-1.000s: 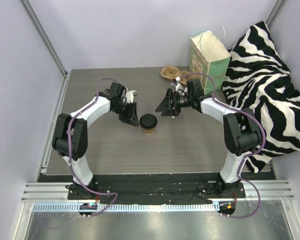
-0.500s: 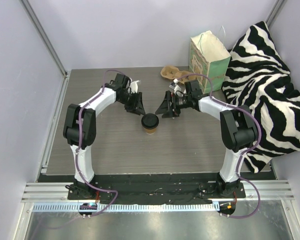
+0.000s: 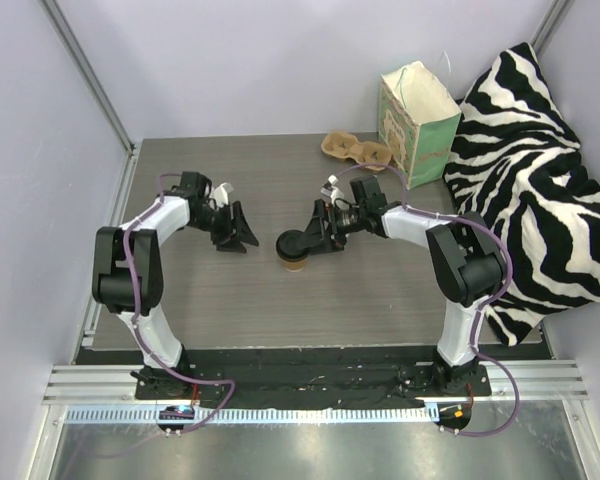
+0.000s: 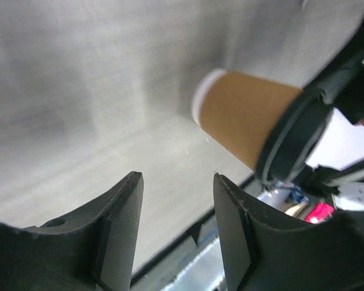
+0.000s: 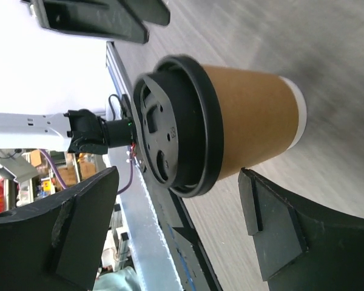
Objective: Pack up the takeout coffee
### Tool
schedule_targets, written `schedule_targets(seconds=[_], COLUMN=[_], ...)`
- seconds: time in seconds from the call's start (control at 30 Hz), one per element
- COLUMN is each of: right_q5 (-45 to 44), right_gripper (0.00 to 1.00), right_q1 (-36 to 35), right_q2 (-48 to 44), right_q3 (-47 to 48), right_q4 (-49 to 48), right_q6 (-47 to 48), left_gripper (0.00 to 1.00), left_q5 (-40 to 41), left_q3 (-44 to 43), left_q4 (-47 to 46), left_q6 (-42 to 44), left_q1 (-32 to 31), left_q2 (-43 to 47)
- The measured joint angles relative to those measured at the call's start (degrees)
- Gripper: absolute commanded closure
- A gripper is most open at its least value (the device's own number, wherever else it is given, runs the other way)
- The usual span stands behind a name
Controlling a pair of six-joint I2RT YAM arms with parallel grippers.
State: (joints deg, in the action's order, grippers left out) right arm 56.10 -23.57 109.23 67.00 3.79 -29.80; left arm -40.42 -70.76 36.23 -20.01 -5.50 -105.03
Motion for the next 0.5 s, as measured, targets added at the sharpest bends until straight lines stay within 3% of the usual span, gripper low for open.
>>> schedule_targets(seconds=[0.2,0.5], right_q5=[0.2,0.7], right_gripper=[0.1,0.09], right_q1=[-4.4,-8.7], right_q2=[-0.3,-0.5], right_q3=[-3.6,-4.0], right_q4=[-5.7,-14.4], right_q6=[-4.7,-11.8], left_gripper=[0.43,0.48], left_q5=[-3.1,-6.9], left_q3=[4.1,5.4], left_q4=[0.0,-1.9], left_q6=[-2.4,-6.7], left_q1=[-0.4,-0.3], left_q2=[4.3,2.2])
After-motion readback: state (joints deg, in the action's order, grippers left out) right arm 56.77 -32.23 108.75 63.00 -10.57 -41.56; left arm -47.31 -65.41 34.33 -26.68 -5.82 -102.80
